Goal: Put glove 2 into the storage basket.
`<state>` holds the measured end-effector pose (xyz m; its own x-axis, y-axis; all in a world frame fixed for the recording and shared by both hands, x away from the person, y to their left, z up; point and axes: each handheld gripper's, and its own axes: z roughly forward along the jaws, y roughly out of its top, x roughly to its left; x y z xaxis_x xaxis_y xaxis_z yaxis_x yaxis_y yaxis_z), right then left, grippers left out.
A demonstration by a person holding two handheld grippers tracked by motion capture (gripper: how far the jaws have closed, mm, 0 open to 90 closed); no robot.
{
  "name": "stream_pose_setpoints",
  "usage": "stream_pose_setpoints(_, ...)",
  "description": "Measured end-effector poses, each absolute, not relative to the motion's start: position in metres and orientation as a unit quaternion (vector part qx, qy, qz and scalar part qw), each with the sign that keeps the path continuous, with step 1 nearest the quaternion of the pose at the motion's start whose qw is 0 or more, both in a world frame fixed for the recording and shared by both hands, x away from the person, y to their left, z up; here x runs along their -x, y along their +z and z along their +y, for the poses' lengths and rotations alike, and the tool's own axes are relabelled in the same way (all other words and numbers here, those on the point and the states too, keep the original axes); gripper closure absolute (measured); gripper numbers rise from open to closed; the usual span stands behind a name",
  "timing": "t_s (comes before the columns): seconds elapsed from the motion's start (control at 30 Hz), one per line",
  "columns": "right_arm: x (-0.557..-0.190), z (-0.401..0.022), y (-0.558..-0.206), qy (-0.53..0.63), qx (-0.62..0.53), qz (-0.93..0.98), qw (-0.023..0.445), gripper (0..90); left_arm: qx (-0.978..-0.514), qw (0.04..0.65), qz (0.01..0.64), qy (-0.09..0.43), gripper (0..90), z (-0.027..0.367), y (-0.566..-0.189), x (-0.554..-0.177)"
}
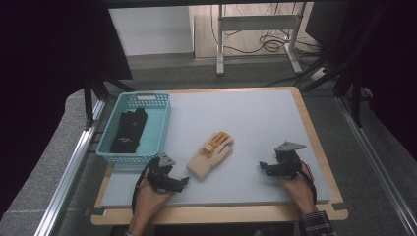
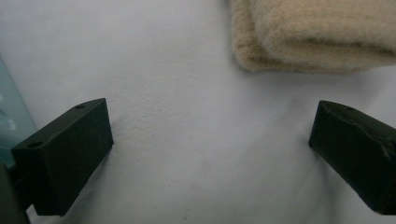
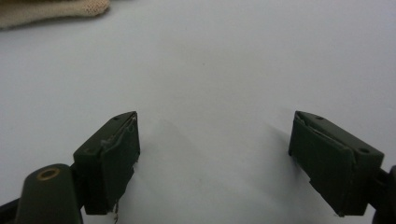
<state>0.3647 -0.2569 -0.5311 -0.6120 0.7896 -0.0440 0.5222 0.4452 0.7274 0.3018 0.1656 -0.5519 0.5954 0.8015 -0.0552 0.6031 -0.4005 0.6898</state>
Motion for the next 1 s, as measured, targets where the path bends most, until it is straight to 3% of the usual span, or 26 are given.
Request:
stream_pose_setpoints(0.57,-0.365,-0.256,-0.532,0.341,-0.402,0.826,0.201,11.7,-0.835,0.349,0.410,0.112,0.6,0.155,-0.530,-0.304)
stream_pose_setpoints(1.0,-0.364,-0.256,-0.532,0.342,-0.403,0.825,0.201,11.7,-0.853,0.335,0.388,0.099,3.3,0.094,-0.504,-0.352)
